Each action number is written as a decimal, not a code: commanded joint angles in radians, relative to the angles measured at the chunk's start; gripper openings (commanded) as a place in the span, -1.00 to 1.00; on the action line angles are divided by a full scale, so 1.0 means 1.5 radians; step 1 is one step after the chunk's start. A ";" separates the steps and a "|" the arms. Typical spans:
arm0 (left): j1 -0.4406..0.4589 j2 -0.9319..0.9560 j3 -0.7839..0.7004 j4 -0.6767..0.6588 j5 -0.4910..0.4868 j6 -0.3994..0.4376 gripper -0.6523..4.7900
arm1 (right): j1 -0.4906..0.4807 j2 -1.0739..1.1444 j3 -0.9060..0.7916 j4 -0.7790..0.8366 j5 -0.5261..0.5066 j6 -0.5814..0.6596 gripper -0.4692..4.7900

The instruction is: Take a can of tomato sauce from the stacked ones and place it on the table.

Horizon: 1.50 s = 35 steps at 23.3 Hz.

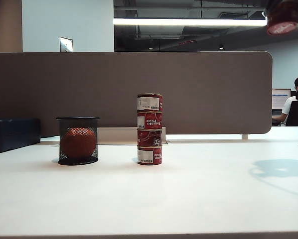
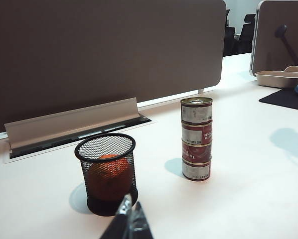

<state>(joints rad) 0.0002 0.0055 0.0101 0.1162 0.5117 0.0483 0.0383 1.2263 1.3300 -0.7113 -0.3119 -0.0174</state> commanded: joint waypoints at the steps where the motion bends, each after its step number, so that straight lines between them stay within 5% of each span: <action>1: 0.001 0.001 0.002 0.008 -0.002 -0.002 -0.78 | 0.001 -0.027 -0.044 0.040 -0.003 0.012 0.22; 23: 0.001 0.001 0.002 0.008 -0.001 -0.002 -0.78 | 0.001 -0.141 -0.478 0.367 0.001 0.020 0.22; 35: 0.001 0.001 0.002 0.008 -0.001 -0.002 -0.78 | 0.001 -0.140 -0.602 0.529 0.005 0.019 0.22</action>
<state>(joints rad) 0.0002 0.0055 0.0101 0.1162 0.5117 0.0483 0.0391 1.0199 0.4362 0.0399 -0.3061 0.0097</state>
